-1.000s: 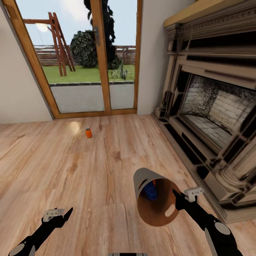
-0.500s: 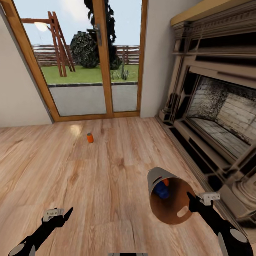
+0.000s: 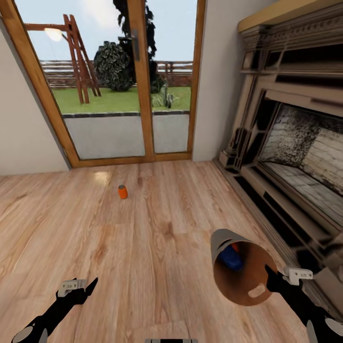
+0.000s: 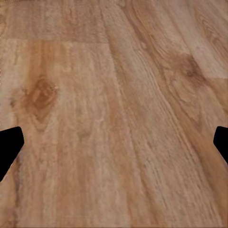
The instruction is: Put the three can of soda from the living room inside the tash can in the kitchen.
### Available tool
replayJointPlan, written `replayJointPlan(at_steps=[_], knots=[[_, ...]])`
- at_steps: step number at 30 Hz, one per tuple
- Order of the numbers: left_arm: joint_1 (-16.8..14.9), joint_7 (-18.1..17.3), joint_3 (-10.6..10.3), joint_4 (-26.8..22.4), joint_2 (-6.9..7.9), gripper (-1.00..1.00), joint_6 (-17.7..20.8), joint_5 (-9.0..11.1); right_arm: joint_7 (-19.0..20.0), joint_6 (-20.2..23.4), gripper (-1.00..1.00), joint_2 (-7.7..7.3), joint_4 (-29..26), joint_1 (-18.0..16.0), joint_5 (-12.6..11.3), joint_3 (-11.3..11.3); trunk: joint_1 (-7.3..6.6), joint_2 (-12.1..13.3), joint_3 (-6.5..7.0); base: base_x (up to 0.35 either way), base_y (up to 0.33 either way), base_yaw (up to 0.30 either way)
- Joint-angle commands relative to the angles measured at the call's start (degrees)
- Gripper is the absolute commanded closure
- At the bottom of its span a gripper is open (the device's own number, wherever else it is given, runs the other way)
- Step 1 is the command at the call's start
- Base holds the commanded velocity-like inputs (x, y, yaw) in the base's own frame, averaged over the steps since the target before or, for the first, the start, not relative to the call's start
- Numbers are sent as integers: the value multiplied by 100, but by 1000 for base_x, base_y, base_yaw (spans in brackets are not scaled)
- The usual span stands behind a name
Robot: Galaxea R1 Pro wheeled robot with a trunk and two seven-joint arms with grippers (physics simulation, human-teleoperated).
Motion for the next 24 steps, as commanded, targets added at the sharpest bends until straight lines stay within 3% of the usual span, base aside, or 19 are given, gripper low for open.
replayJointPlan(at_steps=[1,9,12,24], knots=[[1,1,0,0,0,-100,-1,-5,21,-2,100,2,66,-4,-134,-10,-1,-1,1,287,127,0],[0,2,0,0,0,-100,-2,-11,-83,5,100,3,389,-5,-87,42,-1,-1,1,286,118,0],[3,6,0,0,0,-100,-2,-21,-92,-305,100,1,620,-6,-55,61,-1,-1,1,291,116,0],[-2,-19,0,-5,8,-100,42,9,-107,-422,100,-2,902,-13,-29,165,-1,-1,1,292,116,0]])
